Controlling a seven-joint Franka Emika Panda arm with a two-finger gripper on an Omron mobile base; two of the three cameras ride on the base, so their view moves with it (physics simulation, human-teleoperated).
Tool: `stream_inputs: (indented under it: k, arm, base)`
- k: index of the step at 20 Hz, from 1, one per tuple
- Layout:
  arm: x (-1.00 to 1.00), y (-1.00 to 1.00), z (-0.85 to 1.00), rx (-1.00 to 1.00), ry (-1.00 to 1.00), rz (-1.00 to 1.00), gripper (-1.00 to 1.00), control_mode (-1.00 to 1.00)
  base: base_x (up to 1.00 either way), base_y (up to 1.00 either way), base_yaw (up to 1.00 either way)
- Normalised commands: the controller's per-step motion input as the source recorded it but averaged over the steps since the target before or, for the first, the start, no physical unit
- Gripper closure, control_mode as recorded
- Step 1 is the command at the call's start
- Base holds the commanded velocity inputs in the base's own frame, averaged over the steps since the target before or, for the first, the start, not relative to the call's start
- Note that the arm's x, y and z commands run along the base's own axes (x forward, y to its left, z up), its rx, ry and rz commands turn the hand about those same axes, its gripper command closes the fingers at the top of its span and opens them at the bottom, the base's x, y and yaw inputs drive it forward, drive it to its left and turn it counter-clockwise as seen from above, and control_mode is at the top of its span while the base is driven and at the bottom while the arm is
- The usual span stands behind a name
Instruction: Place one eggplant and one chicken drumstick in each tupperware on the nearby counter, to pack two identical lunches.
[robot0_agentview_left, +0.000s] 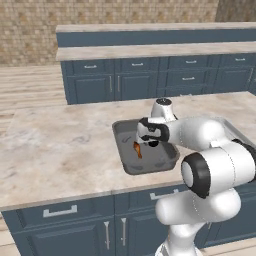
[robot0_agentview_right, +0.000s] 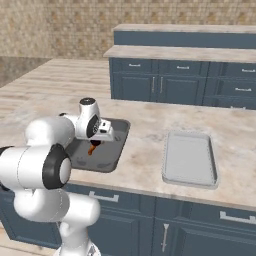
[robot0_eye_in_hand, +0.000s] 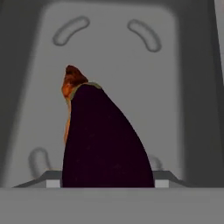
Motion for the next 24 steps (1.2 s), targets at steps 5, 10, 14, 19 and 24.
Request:
stream_inputs:
  k: [5, 10, 14, 19, 24]
  arm:
    - [0.16, 0.02, -0.35, 0.0, 0.0, 0.0, 1.0, -1.0]
    - [0.3, 0.03, -0.28, 0.0, 0.0, 0.0, 1.0, -1.0]
    - [0.38, 0.09, -0.24, 0.0, 0.0, 0.0, 1.0, -1.0]
    - [0.23, 0.11, -0.16, 0.0, 0.0, 0.0, 1.0, -1.0]
    - [-0.38, 0.03, 0.22, -0.01, -0.06, 0.0, -1.0, -1.0]
  base:
    - [0.0, 0.0, 0.0]
    - [0.0, 0.0, 0.0]
    - [0.0, 0.0, 0.0]
    - [0.0, 0.0, 0.0]
    - [0.0, 0.0, 0.0]
